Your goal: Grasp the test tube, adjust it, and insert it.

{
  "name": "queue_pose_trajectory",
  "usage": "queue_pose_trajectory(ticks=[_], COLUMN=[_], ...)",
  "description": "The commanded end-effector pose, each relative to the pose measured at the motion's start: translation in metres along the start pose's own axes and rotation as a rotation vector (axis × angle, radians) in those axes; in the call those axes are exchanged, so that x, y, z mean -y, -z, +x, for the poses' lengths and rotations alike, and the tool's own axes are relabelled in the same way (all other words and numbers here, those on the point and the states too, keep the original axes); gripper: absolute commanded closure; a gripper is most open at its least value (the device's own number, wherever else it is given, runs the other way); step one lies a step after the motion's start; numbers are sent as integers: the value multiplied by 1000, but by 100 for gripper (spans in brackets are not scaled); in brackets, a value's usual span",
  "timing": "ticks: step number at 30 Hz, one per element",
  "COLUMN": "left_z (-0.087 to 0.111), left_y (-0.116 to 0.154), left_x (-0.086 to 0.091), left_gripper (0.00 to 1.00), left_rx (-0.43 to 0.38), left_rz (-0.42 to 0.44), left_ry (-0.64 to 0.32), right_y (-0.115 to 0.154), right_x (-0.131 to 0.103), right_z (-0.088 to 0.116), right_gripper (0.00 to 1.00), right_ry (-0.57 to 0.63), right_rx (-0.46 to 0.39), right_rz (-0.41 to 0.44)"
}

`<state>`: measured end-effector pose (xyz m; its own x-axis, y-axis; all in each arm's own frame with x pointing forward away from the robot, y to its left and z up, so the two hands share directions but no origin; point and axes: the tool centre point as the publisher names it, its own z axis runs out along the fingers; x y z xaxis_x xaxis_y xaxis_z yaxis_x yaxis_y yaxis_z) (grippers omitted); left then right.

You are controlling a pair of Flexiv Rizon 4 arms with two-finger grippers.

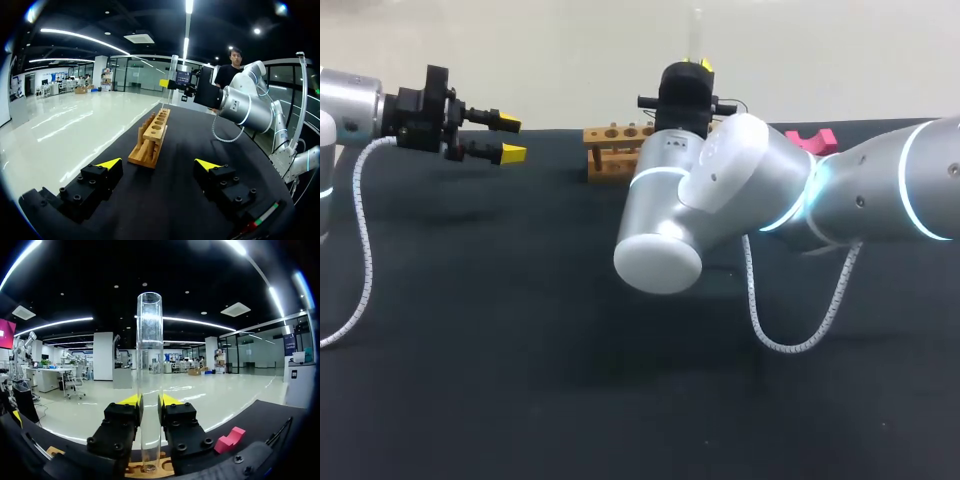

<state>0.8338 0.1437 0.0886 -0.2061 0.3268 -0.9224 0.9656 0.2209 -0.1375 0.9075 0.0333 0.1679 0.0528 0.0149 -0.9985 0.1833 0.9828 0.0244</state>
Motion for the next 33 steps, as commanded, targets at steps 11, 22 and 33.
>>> queue_pose_trajectory(ticks=[11, 22, 33], left_z=[1, 1, 1], left_y=[0, 0, 0], left_x=[0, 0, 0], left_gripper=[0, 0, 0], left_rx=[2, 2, 2], left_rz=[0, 0, 0], left_ry=[-3, -3, -3], right_y=[-6, -1, 0], right_x=[-4, -8, -10], right_z=[21, 36, 54], right_gripper=[100, 100, 100], right_ry=[-15, -21, -38], right_rx=[-9, -29, -53], right_rz=[1, -5, -5])
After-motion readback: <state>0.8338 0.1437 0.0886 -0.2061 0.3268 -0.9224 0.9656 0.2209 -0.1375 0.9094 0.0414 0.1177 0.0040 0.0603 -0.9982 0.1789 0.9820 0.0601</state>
